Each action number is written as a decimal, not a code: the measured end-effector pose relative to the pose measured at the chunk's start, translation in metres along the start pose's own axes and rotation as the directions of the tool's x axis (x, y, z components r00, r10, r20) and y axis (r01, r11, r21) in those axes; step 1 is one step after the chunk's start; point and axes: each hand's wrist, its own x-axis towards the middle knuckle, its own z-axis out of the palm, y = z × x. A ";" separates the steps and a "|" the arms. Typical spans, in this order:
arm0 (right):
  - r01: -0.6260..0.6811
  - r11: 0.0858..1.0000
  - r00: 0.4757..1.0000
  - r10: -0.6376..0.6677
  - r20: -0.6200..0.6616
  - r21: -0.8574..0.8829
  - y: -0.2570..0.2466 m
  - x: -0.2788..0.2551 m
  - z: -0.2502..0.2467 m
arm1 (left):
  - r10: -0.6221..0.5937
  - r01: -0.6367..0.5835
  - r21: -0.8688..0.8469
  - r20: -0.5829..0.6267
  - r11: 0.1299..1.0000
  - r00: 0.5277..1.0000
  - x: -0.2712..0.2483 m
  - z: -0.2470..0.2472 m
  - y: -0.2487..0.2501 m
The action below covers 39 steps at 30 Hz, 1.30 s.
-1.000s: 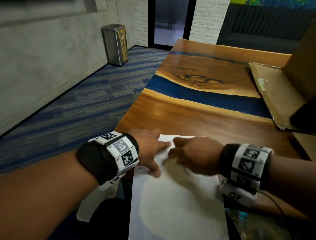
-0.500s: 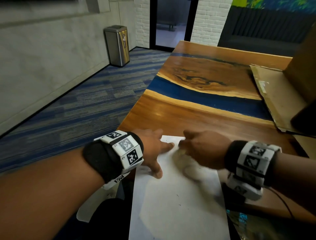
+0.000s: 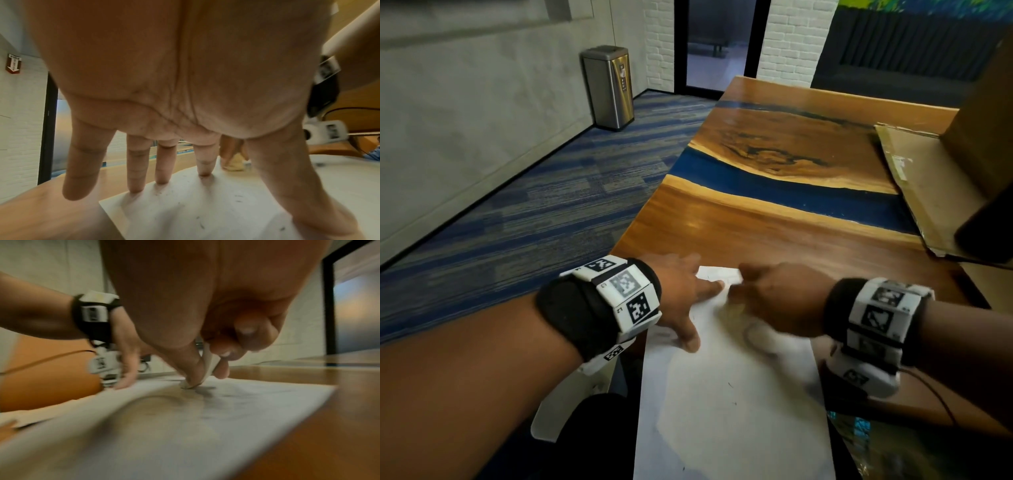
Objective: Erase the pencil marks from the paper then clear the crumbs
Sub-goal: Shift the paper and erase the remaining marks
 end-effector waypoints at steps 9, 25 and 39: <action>0.007 0.997 1.000 -0.006 -0.004 0.076 -0.002 -0.005 0.006 | -0.009 0.009 -0.007 0.022 1.000 1.000 0.001 -0.001 0.000; 0.055 0.963 0.997 -0.068 0.042 0.264 0.001 -0.004 0.010 | -0.031 0.024 -0.091 -0.071 0.996 0.997 0.004 0.018 0.015; -0.102 0.968 0.993 0.114 -0.040 0.227 0.015 -0.002 0.014 | -0.056 0.053 -0.081 -0.040 0.995 0.998 0.005 0.017 0.018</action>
